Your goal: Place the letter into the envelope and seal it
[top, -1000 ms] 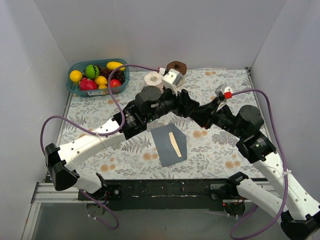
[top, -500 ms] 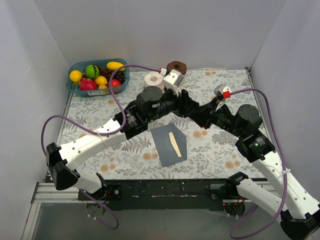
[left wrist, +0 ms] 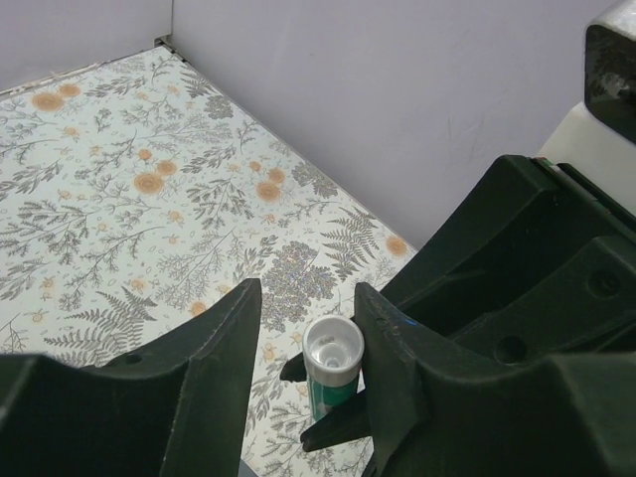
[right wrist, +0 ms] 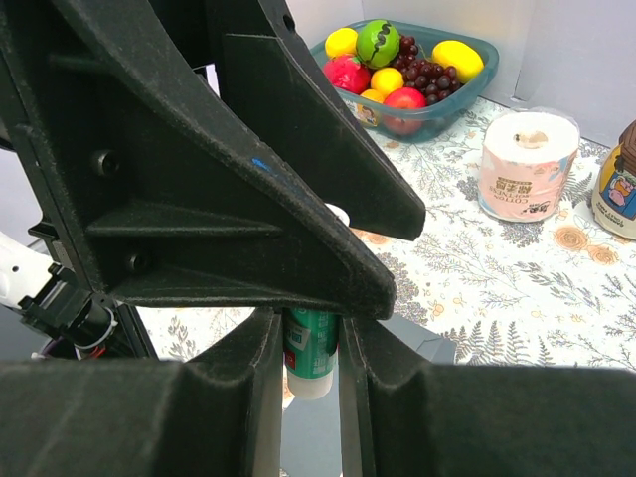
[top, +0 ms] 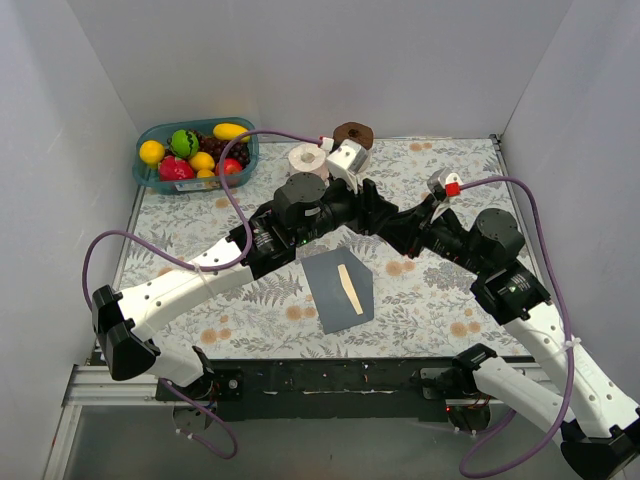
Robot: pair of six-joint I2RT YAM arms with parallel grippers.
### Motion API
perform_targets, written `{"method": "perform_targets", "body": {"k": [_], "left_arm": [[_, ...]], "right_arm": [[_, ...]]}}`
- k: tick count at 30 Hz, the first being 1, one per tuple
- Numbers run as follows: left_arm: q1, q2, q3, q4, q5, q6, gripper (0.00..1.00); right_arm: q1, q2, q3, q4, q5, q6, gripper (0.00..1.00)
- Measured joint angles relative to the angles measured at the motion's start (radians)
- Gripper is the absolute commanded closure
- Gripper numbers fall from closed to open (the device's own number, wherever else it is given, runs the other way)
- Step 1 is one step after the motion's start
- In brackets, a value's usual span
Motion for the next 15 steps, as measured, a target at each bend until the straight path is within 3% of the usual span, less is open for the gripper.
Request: {"method": "perform_targets", "body": {"k": [5, 11, 15], "left_arm": [[-0.005, 0.000, 0.000, 0.002, 0.001, -0.003, 0.74], [-0.009, 0.000, 0.000, 0.003, 0.003, -0.007, 0.98], [-0.009, 0.000, 0.000, 0.002, 0.005, -0.007, 1.00]], "right_arm": [[0.000, 0.008, 0.000, 0.001, 0.000, 0.000, 0.99], [0.000, 0.014, 0.000, 0.001, 0.000, 0.000, 0.99], [0.000, 0.014, -0.001, 0.002, -0.001, 0.000, 0.99]]}}
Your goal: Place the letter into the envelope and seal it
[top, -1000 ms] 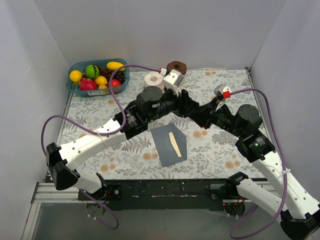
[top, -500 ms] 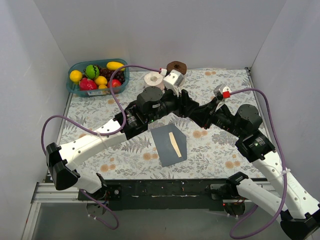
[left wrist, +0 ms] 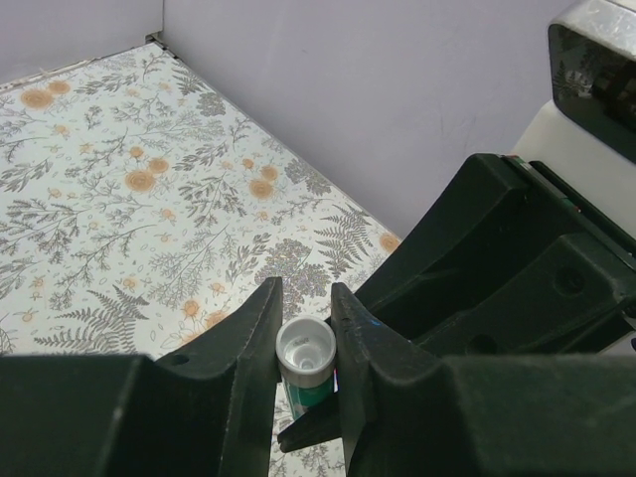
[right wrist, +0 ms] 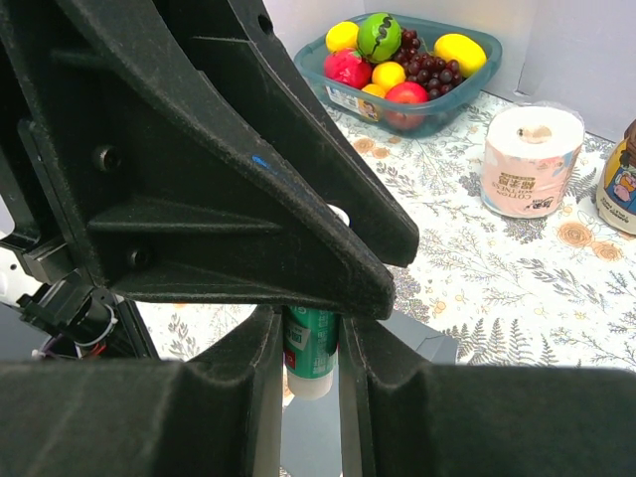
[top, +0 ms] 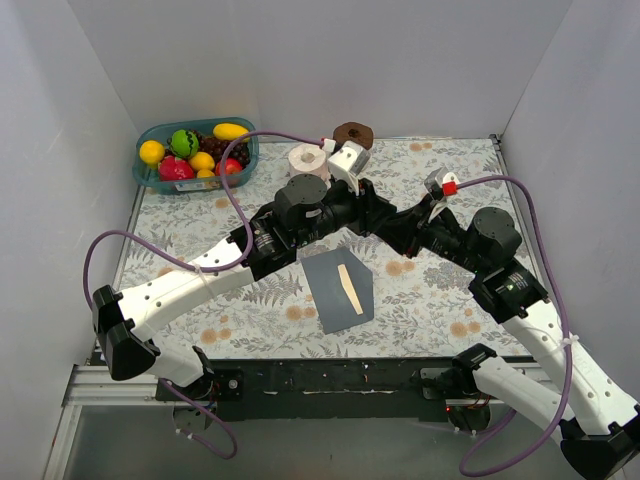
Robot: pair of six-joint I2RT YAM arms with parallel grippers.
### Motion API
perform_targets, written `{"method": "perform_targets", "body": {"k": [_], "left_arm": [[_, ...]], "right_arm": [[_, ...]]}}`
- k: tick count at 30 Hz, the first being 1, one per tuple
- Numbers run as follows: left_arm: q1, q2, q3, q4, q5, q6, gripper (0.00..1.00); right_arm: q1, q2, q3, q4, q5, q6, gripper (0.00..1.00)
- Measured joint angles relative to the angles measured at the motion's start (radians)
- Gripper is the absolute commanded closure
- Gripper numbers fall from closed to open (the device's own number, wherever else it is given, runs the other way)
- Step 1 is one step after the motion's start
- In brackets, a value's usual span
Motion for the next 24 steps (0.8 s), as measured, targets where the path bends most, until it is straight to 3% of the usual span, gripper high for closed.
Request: {"method": "perform_targets", "body": {"k": [9, 18, 19, 20, 21, 24], "left_arm": [[0.014, -0.034, -0.053, 0.055, 0.112, 0.005, 1.00], [0.015, -0.127, -0.105, 0.144, 0.360, 0.031, 1.00], [0.015, -0.134, -0.106, 0.150, 0.391, 0.035, 0.96], [0.015, -0.137, -0.107, 0.156, 0.410, 0.040, 0.85], [0.015, -0.138, -0.107, 0.159, 0.423, 0.043, 0.51], [0.013, -0.137, -0.107, 0.167, 0.427, 0.047, 0.25]], "right_arm": [[-0.001, -0.007, -0.003, 0.008, -0.068, 0.000, 0.99], [-0.012, -0.068, -0.003, 0.100, -0.314, -0.019, 0.99], [-0.012, -0.073, -0.003, 0.108, -0.339, -0.019, 0.99], [-0.012, -0.077, -0.003, 0.114, -0.355, -0.019, 0.99], [-0.012, -0.081, -0.003, 0.117, -0.366, -0.019, 0.99], [-0.010, -0.087, -0.003, 0.120, -0.382, -0.023, 0.99]]}}
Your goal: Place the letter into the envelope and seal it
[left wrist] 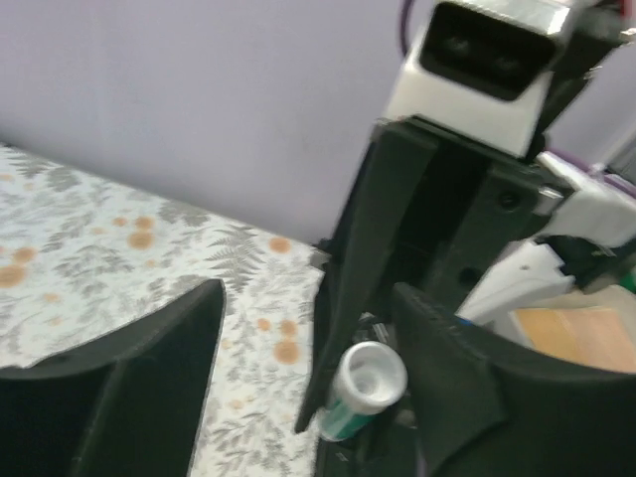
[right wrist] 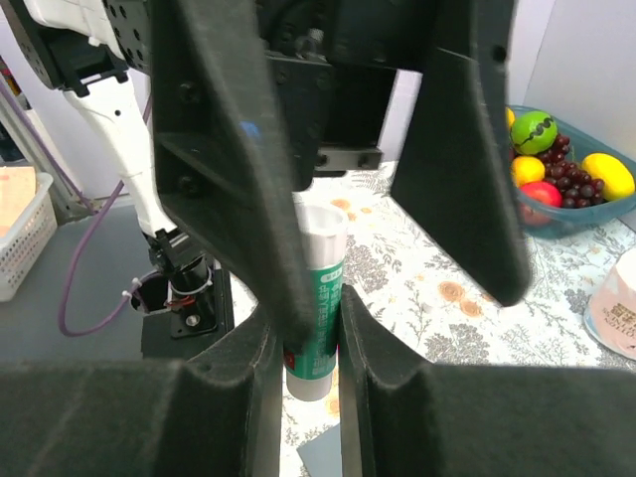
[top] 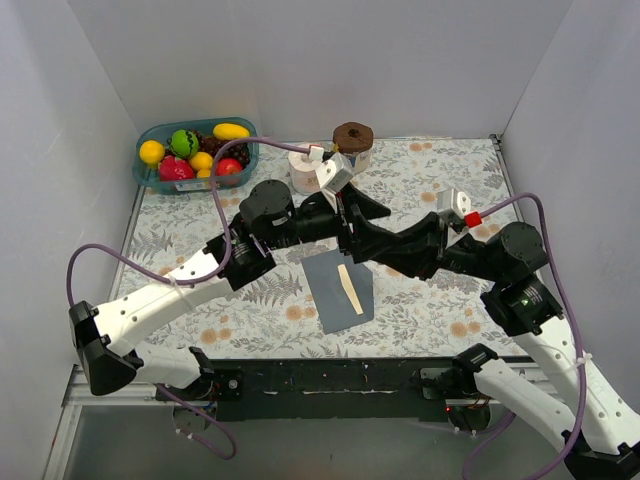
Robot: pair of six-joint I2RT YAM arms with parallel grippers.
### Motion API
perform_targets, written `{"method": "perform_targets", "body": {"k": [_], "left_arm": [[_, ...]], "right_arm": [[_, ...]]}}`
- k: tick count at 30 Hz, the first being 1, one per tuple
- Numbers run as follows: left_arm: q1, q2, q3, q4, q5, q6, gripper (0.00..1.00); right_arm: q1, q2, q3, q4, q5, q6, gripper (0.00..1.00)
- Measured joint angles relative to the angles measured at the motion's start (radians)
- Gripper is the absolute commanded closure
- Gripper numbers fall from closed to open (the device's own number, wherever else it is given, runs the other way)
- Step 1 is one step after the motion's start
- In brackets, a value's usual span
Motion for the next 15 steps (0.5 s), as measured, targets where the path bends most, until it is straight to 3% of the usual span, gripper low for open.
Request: {"method": "perform_targets", "body": {"k": [1, 3, 10, 15], "left_arm": [[0.001, 0.003, 0.000, 0.003, -0.005, 0.000, 0.16], [0.004, 0.010, 0.000, 0.000, -0.048, -0.008, 0.13], [0.002, 0.026, 0.000, -0.045, -0.335, -0.047, 0.13], [0.002, 0.036, 0.000, -0.072, -0.468, -0.065, 0.15]], "right_arm": [[0.005, -0.003, 0.000, -0.002, 0.008, -0.004, 0.99], [0.013, -0.006, 0.002, -0.016, 0.043, -0.014, 0.99], [0.013, 0.021, 0.031, -0.110, 0.325, -0.021, 0.99], [0.012, 0.058, 0.035, -0.156, 0.410, -0.015, 0.99]]}}
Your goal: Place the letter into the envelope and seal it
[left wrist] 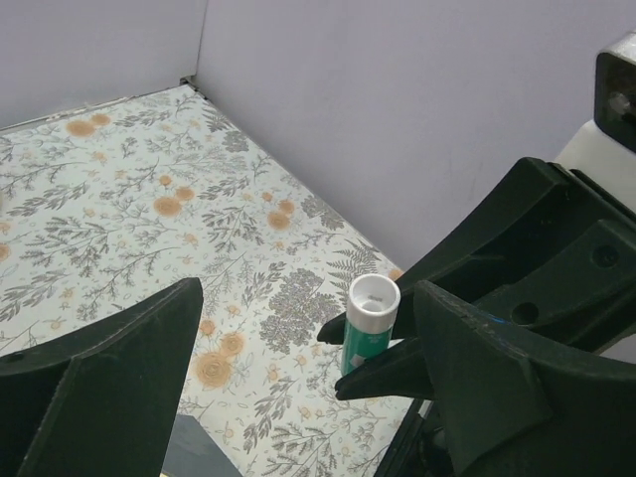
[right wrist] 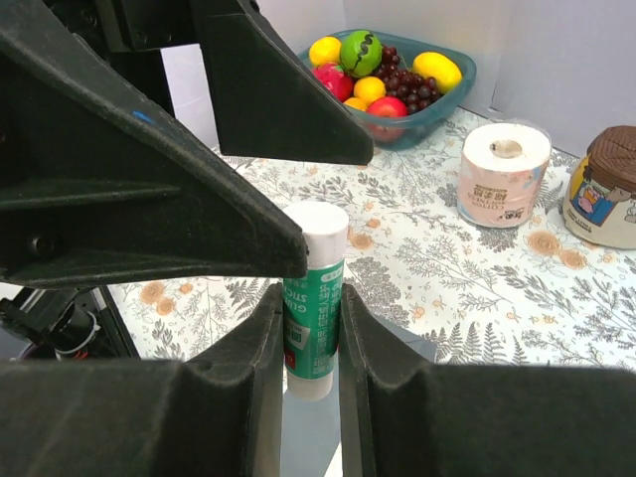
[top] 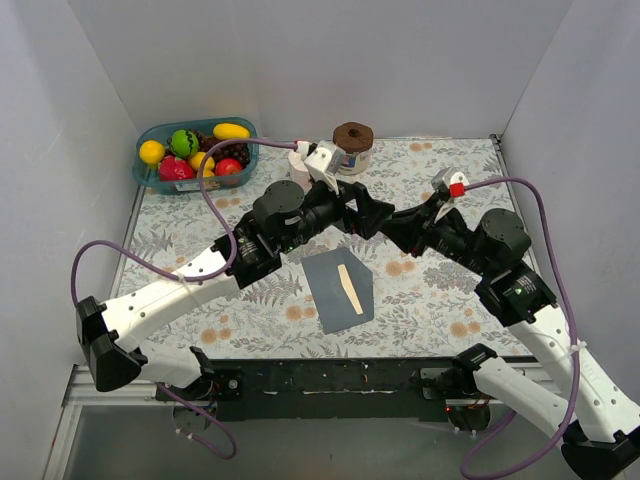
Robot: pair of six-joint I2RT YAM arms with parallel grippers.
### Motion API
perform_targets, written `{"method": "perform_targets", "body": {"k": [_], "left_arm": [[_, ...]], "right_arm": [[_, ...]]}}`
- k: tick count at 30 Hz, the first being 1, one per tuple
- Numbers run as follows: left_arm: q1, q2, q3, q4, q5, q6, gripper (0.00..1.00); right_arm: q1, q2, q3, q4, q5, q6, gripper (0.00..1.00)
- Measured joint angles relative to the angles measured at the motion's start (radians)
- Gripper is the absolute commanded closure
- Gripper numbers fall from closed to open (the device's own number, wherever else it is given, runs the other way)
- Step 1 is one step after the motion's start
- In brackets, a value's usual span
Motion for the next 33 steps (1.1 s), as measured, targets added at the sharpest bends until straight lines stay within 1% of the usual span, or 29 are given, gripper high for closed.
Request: {"method": "perform_targets", "body": {"k": [4, 11, 19, 22, 23, 25, 26, 27, 29, 30, 33], "left_arm": [[0.000, 0.008, 0.000, -0.003, -0.033, -0.006, 0.16], [0.000, 0.037, 0.008, -0.012, -0.031, -0.013, 0.17], [0.000, 0.052, 0.021, -0.019, -0.015, -0.017, 0.24], [0.000, 0.052, 0.021, -0.021, -0.015, -0.017, 0.30], [0.000, 0.052, 0.021, -0.021, -0.015, -0.016, 0.35], [0.000, 0.052, 0.021, -0.021, -0.015, -0.016, 0.40], [0.000, 0.052, 0.021, -0.023, -0.015, -0.017, 0.44], [0.000, 0.052, 0.021, -0.023, -0.014, -0.017, 0.50], [-0.002, 0.052, 0.023, -0.022, -0.009, -0.020, 0.57], [-0.006, 0.052, 0.023, -0.019, -0.006, -0.021, 0.64], [-0.014, 0.052, 0.027, -0.016, 0.011, -0.025, 0.74]], "right_arm": [[0.000, 0.002, 0.000, -0.003, 0.013, 0.010, 0.99], [0.000, 0.003, 0.000, -0.004, 0.016, 0.023, 0.99], [0.000, 0.019, -0.001, 0.005, -0.011, 0.046, 0.99], [0.000, 0.030, -0.002, 0.005, -0.025, 0.048, 0.99], [0.000, 0.032, -0.002, 0.005, -0.028, 0.048, 0.99], [0.000, 0.032, -0.003, 0.005, -0.031, 0.049, 0.99], [0.000, 0.032, -0.003, 0.006, -0.032, 0.050, 0.99], [0.000, 0.032, -0.003, 0.005, -0.032, 0.050, 0.99], [0.000, 0.032, -0.003, 0.005, -0.033, 0.050, 0.99], [0.000, 0.032, -0.003, 0.005, -0.035, 0.051, 0.99], [0.001, 0.032, -0.004, 0.005, -0.036, 0.051, 0.99]]}}
